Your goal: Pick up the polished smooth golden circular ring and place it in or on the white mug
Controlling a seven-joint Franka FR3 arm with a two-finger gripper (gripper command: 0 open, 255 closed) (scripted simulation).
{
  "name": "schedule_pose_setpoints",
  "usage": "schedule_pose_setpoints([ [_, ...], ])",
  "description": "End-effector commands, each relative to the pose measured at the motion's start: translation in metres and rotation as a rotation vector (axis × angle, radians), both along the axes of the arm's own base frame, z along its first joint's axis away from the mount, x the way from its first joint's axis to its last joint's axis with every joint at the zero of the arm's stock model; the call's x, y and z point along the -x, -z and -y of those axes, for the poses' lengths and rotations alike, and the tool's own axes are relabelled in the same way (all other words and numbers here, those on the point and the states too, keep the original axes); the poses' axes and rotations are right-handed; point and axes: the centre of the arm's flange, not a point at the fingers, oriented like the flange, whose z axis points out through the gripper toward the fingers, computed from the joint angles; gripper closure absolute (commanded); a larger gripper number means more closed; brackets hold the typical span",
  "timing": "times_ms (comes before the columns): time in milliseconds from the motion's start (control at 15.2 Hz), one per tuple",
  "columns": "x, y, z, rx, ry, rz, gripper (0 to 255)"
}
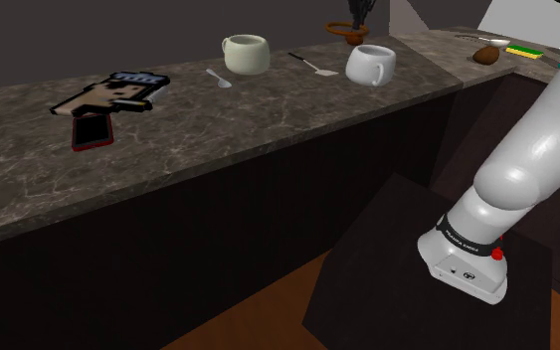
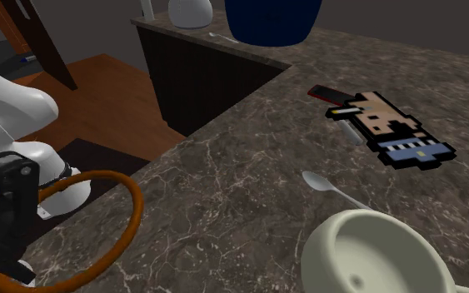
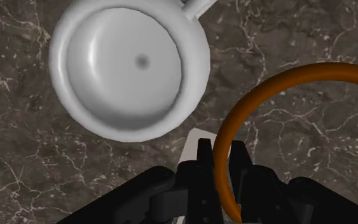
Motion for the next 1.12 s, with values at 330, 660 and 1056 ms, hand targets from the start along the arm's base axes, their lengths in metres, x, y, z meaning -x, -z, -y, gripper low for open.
schedule_pose_setpoints([
  [330, 0.041, 0.0, 0.081, 0.0, -0.002, 0.0, 255],
  [660, 0.063, 0.005, 0.127, 0.0, -0.002, 0.0, 255],
  [1056, 0.063, 0.036, 0.127, 0.0, -0.002, 0.0, 255],
])
